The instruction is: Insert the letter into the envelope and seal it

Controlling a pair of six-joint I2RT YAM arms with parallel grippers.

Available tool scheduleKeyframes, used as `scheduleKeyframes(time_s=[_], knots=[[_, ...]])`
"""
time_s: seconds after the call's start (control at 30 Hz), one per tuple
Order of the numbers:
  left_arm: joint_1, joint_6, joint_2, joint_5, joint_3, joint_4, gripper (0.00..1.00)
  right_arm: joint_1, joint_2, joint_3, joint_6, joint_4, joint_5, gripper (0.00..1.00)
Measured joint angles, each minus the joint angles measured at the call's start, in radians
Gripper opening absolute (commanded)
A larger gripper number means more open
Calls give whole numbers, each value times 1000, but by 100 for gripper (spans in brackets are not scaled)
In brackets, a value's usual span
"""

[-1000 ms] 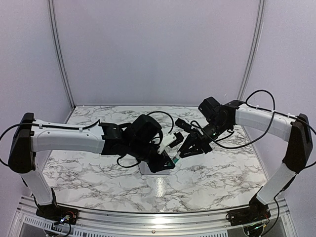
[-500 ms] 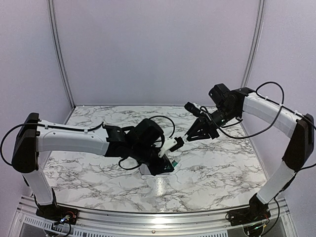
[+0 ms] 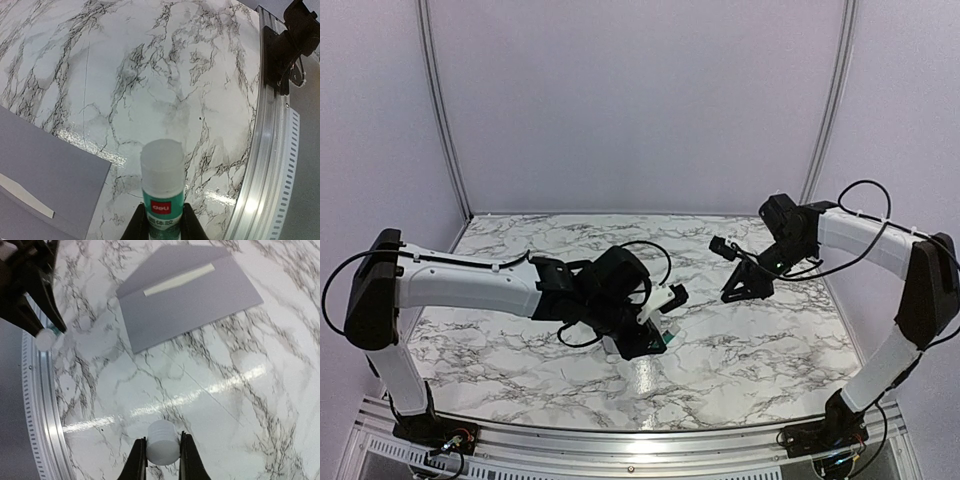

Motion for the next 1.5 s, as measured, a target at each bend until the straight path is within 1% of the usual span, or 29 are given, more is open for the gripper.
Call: scheduleKeyframes(time_s=[0.1, 0.23, 0.33, 0.47, 0.57, 0.7, 0.8, 1.1, 1.27, 1.37, 1.5], knots=[[1, 1, -4, -1, -1, 0, 0, -3, -32, -109, 35, 66, 131, 1], [4, 2, -16, -2, -1, 0, 0, -3, -48, -212, 66, 133, 261, 2], [7, 2, -25, -6, -1, 1, 0, -3, -48, -278, 81, 188, 327, 2], [8, 1, -38, -10, -1, 1, 0, -3, -47, -351, 96, 248, 386, 6], [9, 0, -49, -12, -1, 1, 0, -3, -40, -377, 104, 288, 409, 11], [10, -1, -63, -18, -1, 2, 0, -3, -31, -401, 117, 331, 426, 22], [11, -1, -67, -21, -1, 2, 0, -3, -25, -413, 124, 350, 436, 25], [12, -1, -67, -27, -1, 2, 0, -3, -21, -417, 133, 368, 439, 42], [12, -4, -67, -27, -1, 2, 0, -3, -21, -417, 134, 366, 430, 44], [13, -18, -68, -40, -1, 3, 0, -3, -27, -409, 138, 350, 428, 46], [21, -66, -72, -95, -2, 50, 0, -3, -87, -353, 153, 311, 430, 48]])
